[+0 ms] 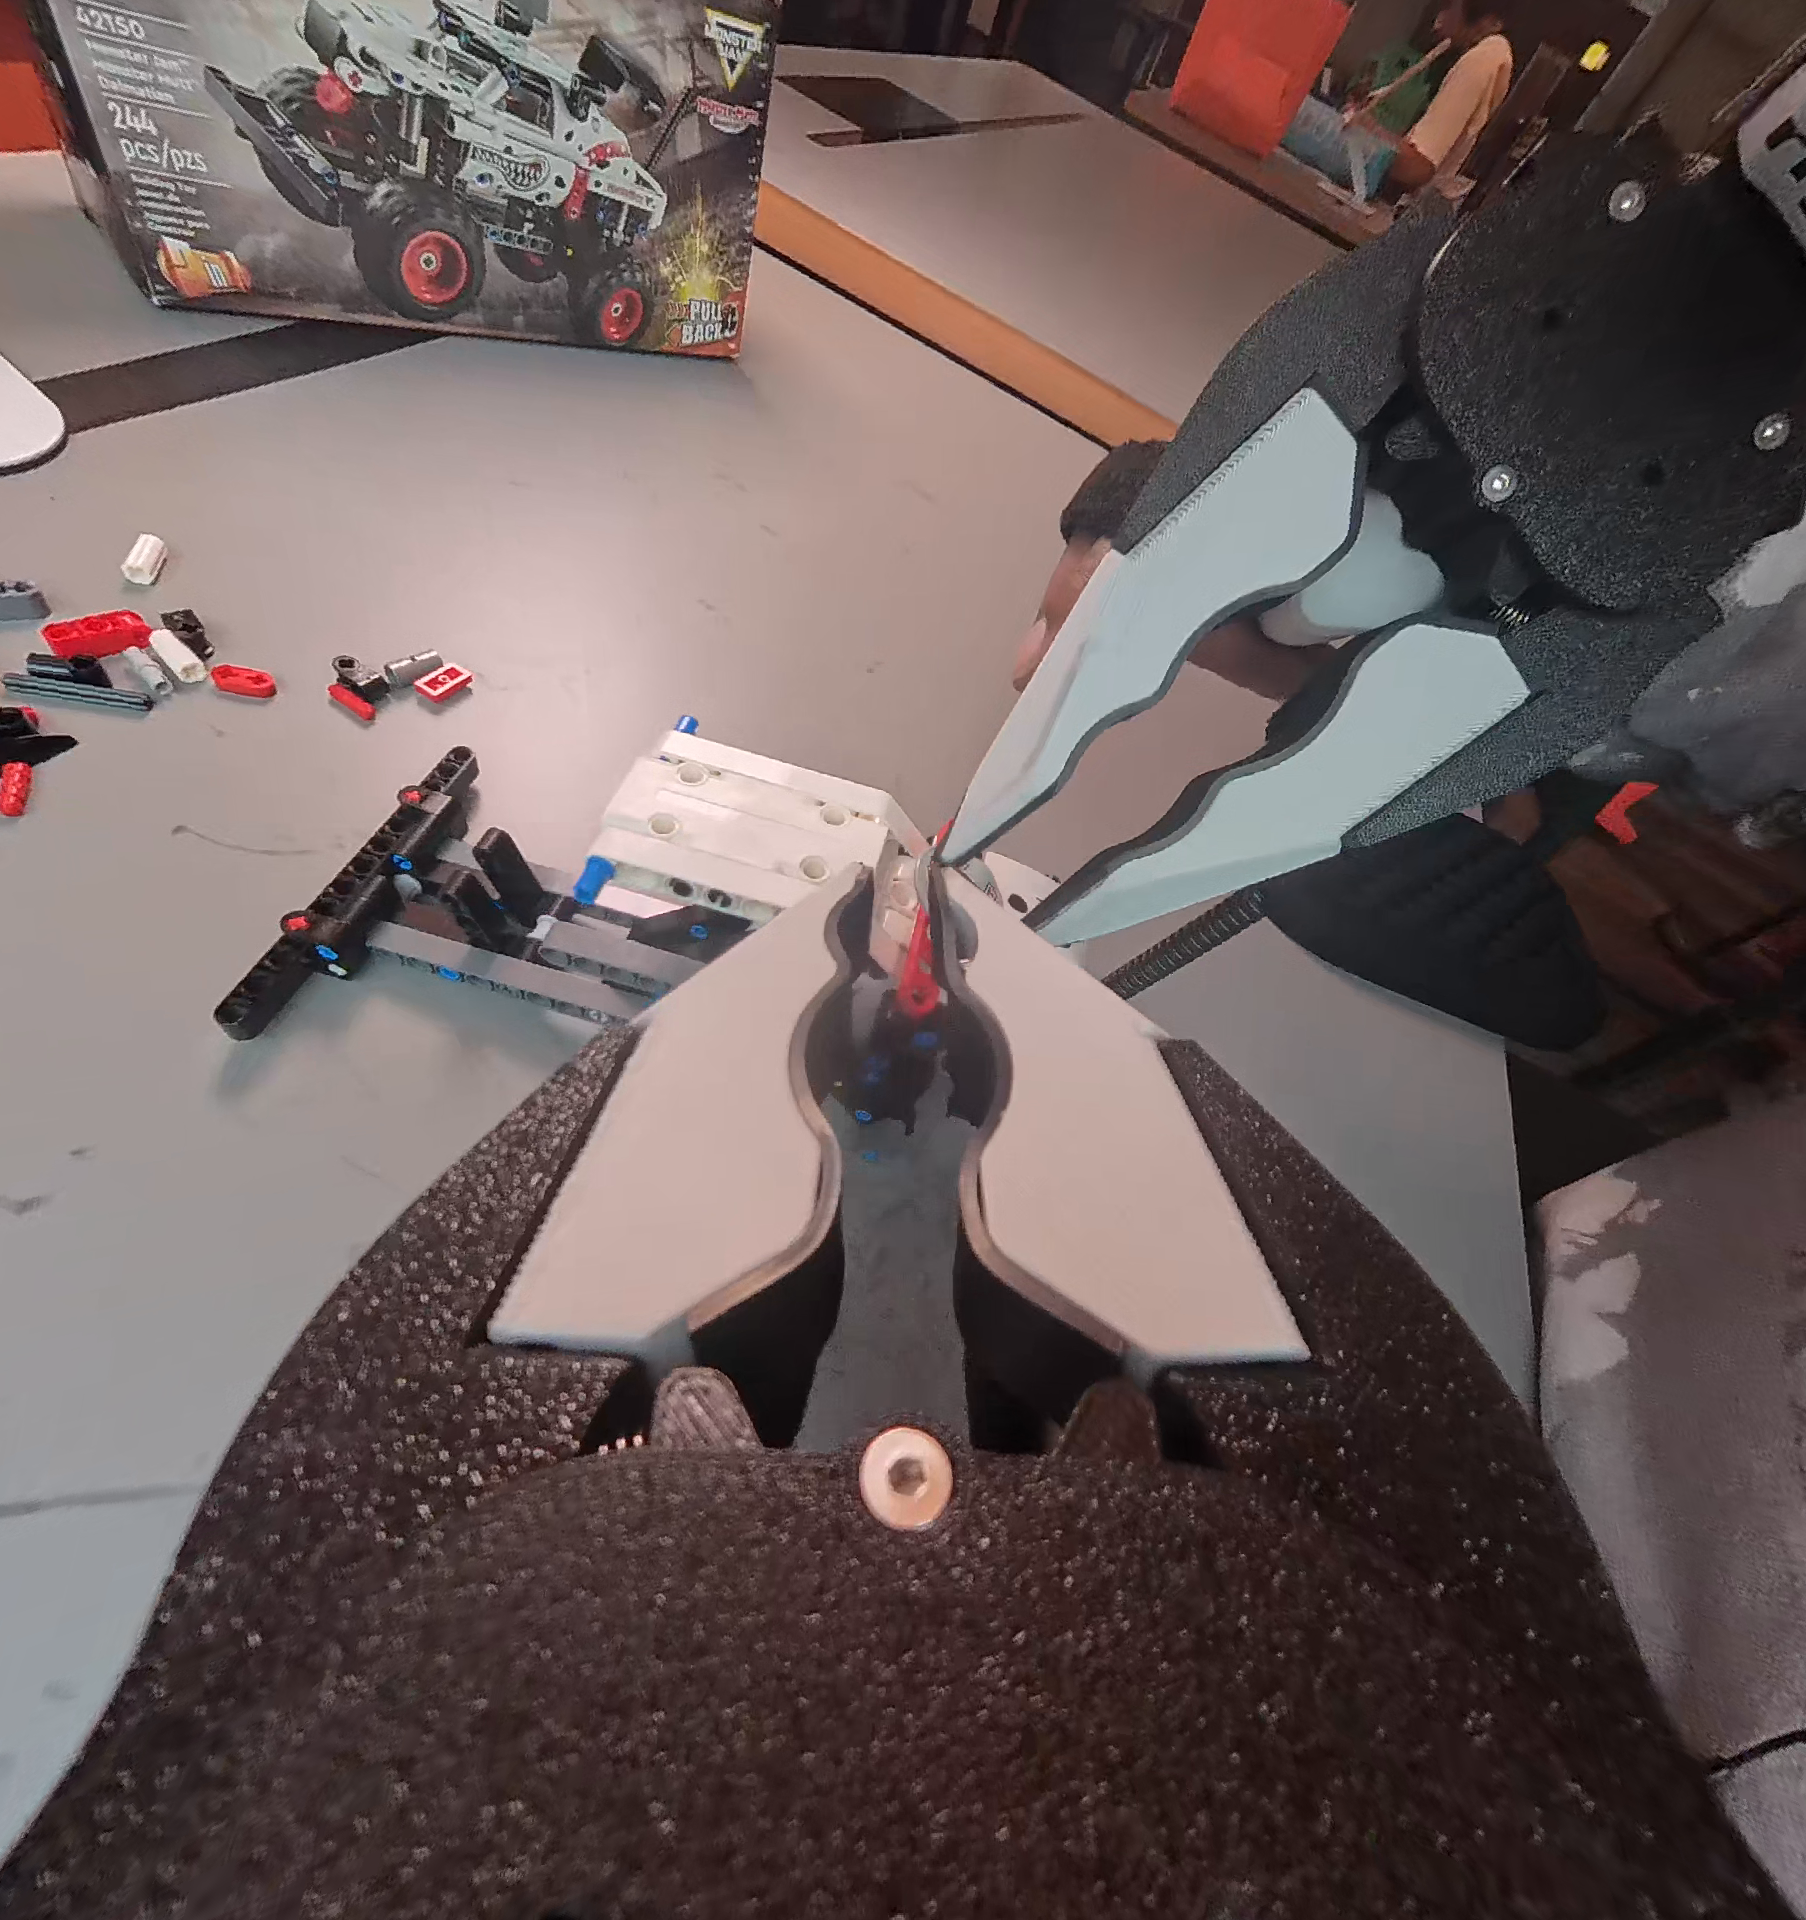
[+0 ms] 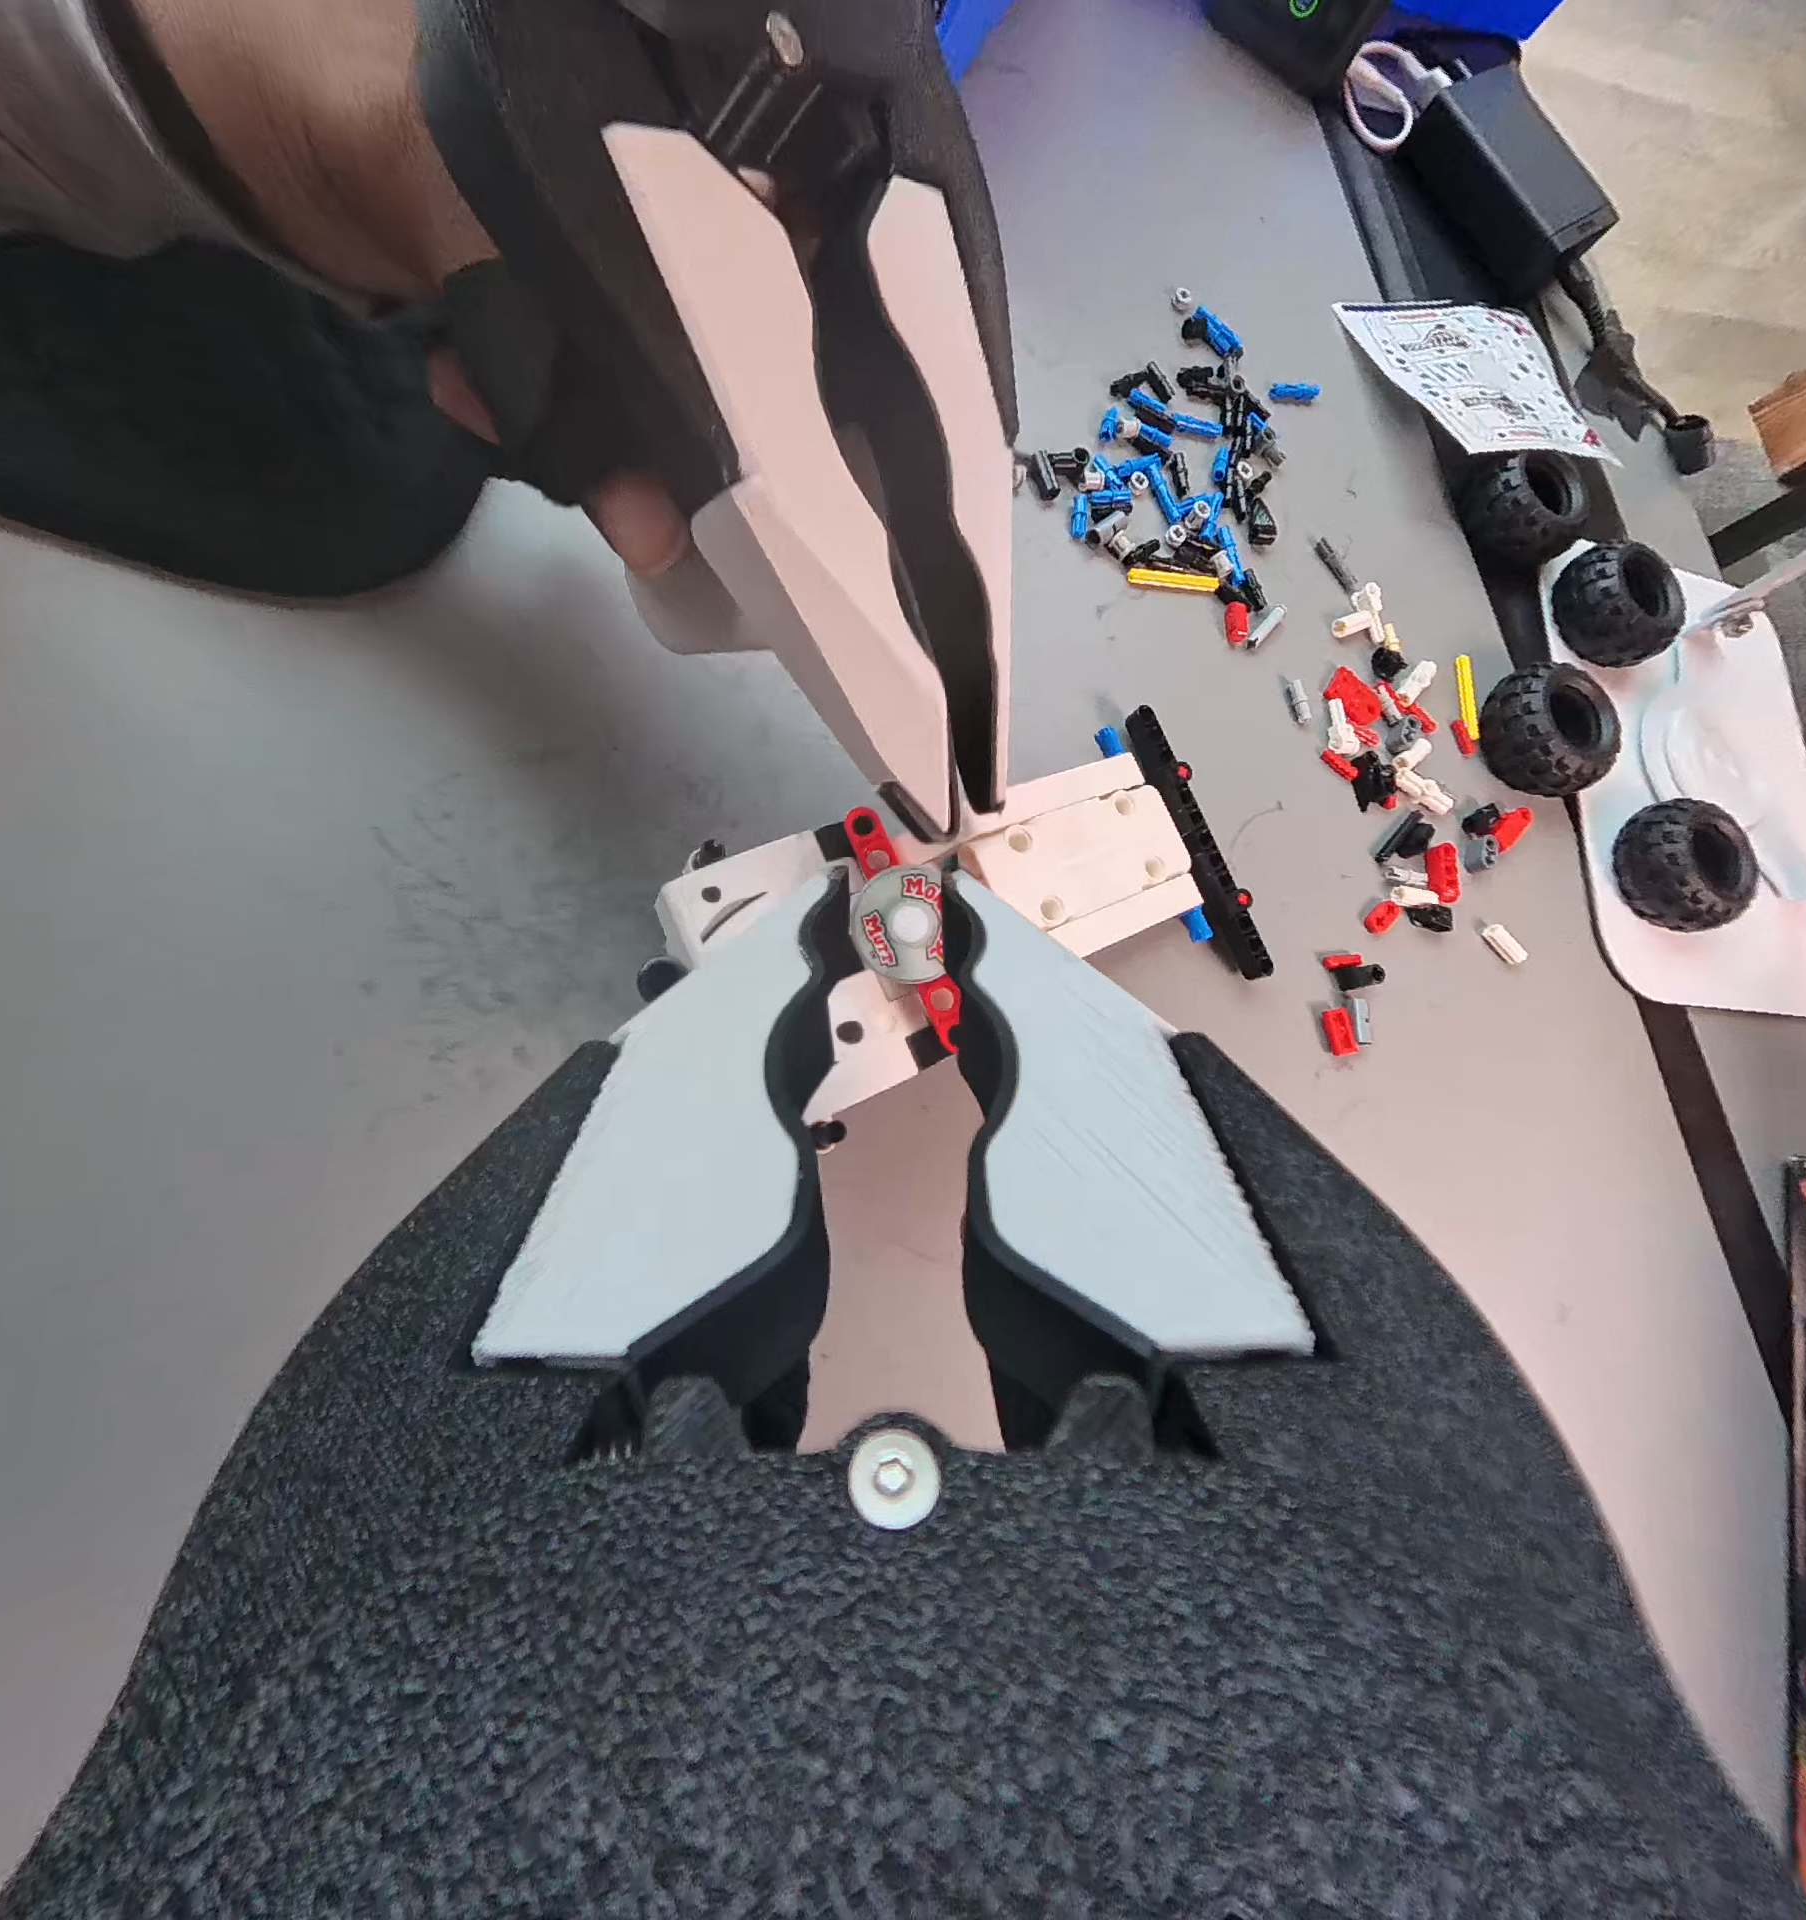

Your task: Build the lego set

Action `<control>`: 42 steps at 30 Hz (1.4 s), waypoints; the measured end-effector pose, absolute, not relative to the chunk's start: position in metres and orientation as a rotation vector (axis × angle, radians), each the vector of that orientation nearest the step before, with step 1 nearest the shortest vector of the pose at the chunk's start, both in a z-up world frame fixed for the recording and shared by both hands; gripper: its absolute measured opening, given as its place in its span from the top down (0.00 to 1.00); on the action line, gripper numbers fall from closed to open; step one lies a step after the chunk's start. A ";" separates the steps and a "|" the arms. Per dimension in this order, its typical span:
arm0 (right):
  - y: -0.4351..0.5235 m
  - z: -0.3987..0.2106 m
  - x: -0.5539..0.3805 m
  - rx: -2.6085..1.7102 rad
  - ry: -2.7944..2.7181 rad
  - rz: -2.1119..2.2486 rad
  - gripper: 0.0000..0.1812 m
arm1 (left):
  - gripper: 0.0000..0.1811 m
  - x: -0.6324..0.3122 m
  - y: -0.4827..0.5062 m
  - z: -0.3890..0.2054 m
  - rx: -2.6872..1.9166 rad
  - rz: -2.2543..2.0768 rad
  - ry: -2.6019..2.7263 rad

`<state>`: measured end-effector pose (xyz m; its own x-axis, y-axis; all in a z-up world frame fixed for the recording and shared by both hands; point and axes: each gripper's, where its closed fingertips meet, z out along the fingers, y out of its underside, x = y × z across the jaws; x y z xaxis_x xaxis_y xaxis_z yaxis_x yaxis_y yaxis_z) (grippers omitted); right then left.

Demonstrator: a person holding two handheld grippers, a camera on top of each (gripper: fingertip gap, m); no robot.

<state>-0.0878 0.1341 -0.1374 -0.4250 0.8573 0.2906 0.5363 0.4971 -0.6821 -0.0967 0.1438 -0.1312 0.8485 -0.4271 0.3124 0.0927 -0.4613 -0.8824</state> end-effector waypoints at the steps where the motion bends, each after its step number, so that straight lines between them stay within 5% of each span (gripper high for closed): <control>1: 0.134 -0.139 -0.088 -1.139 -2.137 0.668 0.91 | 0.95 -0.099 0.143 -0.131 -1.968 -0.620 0.243; 15: 0.131 -0.144 -0.086 -1.135 -2.252 0.653 0.88 | 0.92 -0.087 0.131 -0.146 -1.986 -0.707 0.336; 24: 0.137 -0.141 -0.091 -1.132 -2.237 0.609 1.00 | 0.92 -0.089 0.129 -0.154 -2.008 -0.656 0.371; 34: 0.134 -0.144 -0.090 -1.074 -2.316 0.535 1.00 | 0.95 -0.091 0.131 -0.156 -2.004 -0.598 0.363; 36: 0.129 -0.146 -0.085 -1.084 -2.368 0.593 0.92 | 0.95 -0.091 0.131 -0.156 -2.005 -0.595 0.352; 42: 0.130 -0.139 -0.087 -1.141 -2.337 0.681 1.00 | 0.95 -0.091 0.131 -0.156 -2.007 -0.577 0.355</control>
<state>-0.0865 0.1298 -0.1389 -0.5572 0.8114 0.1763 0.5897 0.5362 -0.6039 -0.0910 0.1307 -0.1559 0.8447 -0.4738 0.2491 -0.0089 -0.4779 -0.8784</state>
